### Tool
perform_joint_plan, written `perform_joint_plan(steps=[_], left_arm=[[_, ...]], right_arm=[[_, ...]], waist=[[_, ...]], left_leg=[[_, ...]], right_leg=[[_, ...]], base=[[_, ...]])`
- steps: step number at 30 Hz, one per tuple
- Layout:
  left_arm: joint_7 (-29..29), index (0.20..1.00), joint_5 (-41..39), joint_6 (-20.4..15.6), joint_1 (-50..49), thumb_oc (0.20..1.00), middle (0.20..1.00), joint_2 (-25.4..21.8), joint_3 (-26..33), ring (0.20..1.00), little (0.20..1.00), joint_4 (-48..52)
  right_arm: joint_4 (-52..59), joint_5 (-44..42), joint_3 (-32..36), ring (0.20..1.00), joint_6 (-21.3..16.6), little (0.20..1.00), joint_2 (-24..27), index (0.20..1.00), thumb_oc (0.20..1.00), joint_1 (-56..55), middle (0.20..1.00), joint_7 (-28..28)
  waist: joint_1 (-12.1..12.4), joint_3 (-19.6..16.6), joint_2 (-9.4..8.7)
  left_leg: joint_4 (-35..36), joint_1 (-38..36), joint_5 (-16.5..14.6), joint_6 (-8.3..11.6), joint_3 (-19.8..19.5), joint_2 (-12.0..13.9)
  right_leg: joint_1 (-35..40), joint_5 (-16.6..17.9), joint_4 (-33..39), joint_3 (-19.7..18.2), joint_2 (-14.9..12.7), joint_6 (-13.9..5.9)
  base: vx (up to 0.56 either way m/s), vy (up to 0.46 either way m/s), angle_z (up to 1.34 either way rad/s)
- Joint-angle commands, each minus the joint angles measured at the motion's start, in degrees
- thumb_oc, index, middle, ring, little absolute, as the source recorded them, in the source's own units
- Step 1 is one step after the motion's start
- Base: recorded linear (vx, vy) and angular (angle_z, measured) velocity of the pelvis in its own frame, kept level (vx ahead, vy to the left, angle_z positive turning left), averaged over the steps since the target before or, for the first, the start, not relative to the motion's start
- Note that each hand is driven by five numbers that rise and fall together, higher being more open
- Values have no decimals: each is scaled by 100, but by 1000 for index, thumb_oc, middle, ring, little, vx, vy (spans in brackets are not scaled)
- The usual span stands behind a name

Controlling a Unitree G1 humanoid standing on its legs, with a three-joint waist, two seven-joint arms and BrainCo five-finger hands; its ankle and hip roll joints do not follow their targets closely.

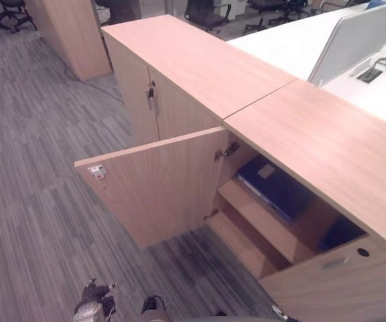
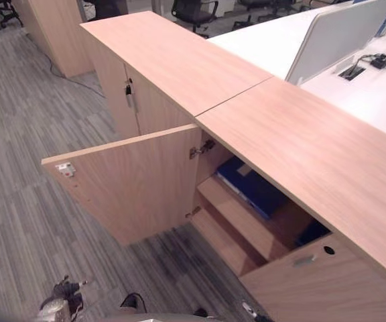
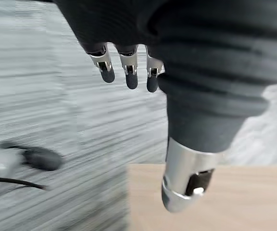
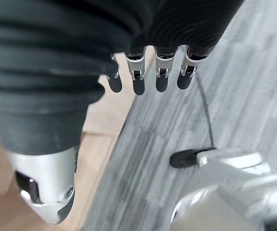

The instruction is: Put the empty folder in the office cabinet

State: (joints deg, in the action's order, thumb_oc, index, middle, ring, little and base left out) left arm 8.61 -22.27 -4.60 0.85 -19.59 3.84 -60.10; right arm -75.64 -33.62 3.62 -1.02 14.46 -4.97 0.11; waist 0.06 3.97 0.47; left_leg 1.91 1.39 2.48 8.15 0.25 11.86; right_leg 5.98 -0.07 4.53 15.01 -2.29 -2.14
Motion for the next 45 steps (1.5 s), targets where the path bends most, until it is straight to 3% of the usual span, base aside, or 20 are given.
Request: perform_joint_plan(steps=[1,2,3,6,10,16,29,45], left_arm=[[-438,1000,-239,-282,-589,1000,1000,-2306,1305,1000,1000,1445],[-436,1000,-232,-265,-630,1000,1000,-2293,1339,1000,1000,1483],[-592,1000,88,14,-538,1000,1000,-3118,1558,1000,1000,1702],[-511,1000,266,-65,-444,1000,1000,-2927,1572,1000,1000,1905],[-488,1000,645,147,-439,1000,1000,-2631,1690,1000,1000,3036],[-463,1000,737,196,-152,1000,1000,-2753,1579,1000,1000,2938],[-831,1000,418,138,1058,1000,1000,-3142,371,1000,1000,2995],[-1095,1000,-165,59,2625,1000,1000,-2965,-994,1000,1000,2045]], right_arm=[[-354,-482,564,1000,-119,1000,132,1000,1000,129,1000,246],[-354,-482,547,1000,-119,1000,136,1000,1000,128,1000,247],[-343,-381,522,1000,24,1000,160,1000,1000,173,1000,406],[-313,-342,531,1000,164,1000,81,1000,1000,161,1000,482],[-214,-279,670,1000,332,1000,147,1000,1000,231,1000,577],[-77,-292,706,1000,386,1000,189,1000,1000,269,1000,597],[-51,-143,621,1000,404,1000,264,1000,1000,216,1000,694],[-108,-200,406,1000,352,1000,318,1000,1000,391,1000,732]], waist=[[289,-258,43],[268,-277,40],[271,-318,135],[216,-347,114],[172,-366,89],[113,-368,93],[-64,-376,45],[-202,-402,2]], left_leg=[[309,-166,-19,-59,-148,-84],[309,-141,2,-65,-152,-95],[309,-263,-112,-98,-83,-173],[309,-301,-194,-153,-31,-290],[309,-405,-398,-319,37,-548],[309,-486,-511,-448,122,-761],[309,-567,-622,-630,223,-1046],[309,-660,-671,-647,299,-1060]], right_leg=[[-97,-239,47,-80,-263,-415],[-120,-223,47,-77,-273,-419],[-85,-175,47,-121,-382,-492],[-143,-90,47,-202,-503,-571],[-174,15,47,-320,-726,-702],[-181,120,47,-381,-943,-835],[-217,299,47,-463,-1202,-1020],[-180,322,47,-442,-1226,-1087]], base=[[29,137,-9],[77,272,-8],[24,147,15],[16,192,5],[5,149,-21],[6,119,-13],[2,45,-5],[4,2,-2]])
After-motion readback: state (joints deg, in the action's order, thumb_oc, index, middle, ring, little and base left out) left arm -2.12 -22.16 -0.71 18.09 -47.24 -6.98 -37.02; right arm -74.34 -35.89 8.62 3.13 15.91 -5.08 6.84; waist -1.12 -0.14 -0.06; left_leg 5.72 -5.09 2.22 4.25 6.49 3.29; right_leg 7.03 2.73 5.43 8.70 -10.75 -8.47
